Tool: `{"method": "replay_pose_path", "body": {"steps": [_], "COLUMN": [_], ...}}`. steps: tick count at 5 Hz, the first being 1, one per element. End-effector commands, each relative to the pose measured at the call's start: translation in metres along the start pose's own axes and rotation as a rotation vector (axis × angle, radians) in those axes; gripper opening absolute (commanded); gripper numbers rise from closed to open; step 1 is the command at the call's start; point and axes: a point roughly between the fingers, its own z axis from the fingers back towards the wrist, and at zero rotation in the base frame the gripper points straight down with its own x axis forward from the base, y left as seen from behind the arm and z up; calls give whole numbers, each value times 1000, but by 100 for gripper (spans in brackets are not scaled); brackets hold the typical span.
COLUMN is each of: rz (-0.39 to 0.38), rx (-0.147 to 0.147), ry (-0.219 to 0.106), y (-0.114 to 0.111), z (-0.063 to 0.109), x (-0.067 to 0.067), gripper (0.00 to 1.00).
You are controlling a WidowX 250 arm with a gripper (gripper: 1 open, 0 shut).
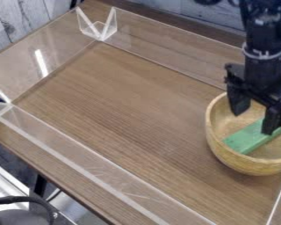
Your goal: Put the green block in the brown bowl
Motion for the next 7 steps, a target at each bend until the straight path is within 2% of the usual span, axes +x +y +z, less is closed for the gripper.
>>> {"method": "replay_pose_path", "body": {"steps": [1, 7], "rz": [-2, 7], "rx": [13, 10], "ry": [-67, -30], "y": [2, 8], "z": [17, 3], "x": [12, 15], "gripper": [0, 0]}}
